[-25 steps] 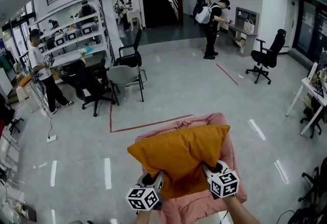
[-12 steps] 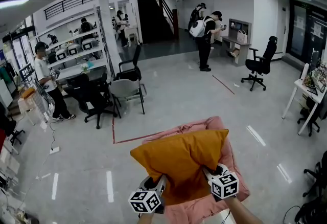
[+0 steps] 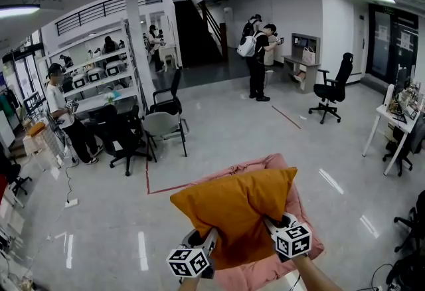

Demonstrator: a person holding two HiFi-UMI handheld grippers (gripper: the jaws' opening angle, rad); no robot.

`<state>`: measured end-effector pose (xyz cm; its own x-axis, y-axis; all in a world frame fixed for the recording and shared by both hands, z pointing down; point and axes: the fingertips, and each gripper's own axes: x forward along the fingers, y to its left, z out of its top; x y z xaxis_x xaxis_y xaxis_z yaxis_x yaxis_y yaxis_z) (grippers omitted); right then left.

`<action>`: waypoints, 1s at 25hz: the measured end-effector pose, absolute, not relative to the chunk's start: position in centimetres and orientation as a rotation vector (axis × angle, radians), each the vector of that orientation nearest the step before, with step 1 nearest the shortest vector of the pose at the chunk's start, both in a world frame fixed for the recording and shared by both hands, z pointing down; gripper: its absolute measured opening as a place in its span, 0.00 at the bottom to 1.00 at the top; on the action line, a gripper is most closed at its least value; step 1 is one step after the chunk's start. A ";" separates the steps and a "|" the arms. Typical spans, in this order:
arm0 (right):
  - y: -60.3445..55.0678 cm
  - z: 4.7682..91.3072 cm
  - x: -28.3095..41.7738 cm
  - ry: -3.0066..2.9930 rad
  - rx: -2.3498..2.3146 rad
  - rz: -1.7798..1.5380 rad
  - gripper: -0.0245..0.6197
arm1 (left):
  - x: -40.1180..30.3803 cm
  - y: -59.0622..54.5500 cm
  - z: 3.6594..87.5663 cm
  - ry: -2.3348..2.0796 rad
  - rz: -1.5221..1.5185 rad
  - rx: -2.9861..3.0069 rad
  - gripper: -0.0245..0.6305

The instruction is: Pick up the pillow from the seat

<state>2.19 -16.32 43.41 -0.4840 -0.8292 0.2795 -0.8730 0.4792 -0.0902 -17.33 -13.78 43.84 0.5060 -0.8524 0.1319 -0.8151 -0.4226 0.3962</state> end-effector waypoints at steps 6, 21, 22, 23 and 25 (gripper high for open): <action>-15.4 42.6 3.0 -2.542 1.479 0.323 0.22 | -16.6 -13.0 42.8 -1.384 -0.115 2.351 0.27; -10.5 39.6 6.7 -2.611 1.465 0.302 0.22 | -12.8 -8.1 39.0 -1.442 -0.107 2.413 0.27; -10.0 39.3 7.1 -2.617 1.464 0.299 0.22 | -12.4 -7.7 38.7 -1.444 -0.106 2.421 0.27; -9.5 39.1 7.4 -2.622 1.464 0.295 0.22 | -12.0 -7.2 38.3 -1.447 -0.107 2.429 0.28; -8.7 38.6 8.1 -2.631 1.466 0.289 0.22 | -11.3 -6.3 37.6 -1.454 -0.108 2.444 0.28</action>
<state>8.07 -8.69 38.65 -0.5254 -0.8287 0.1929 -0.8508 0.5140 -0.1092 -11.33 -6.32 37.63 0.4865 -0.8695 0.0851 -0.8474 -0.4459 0.2883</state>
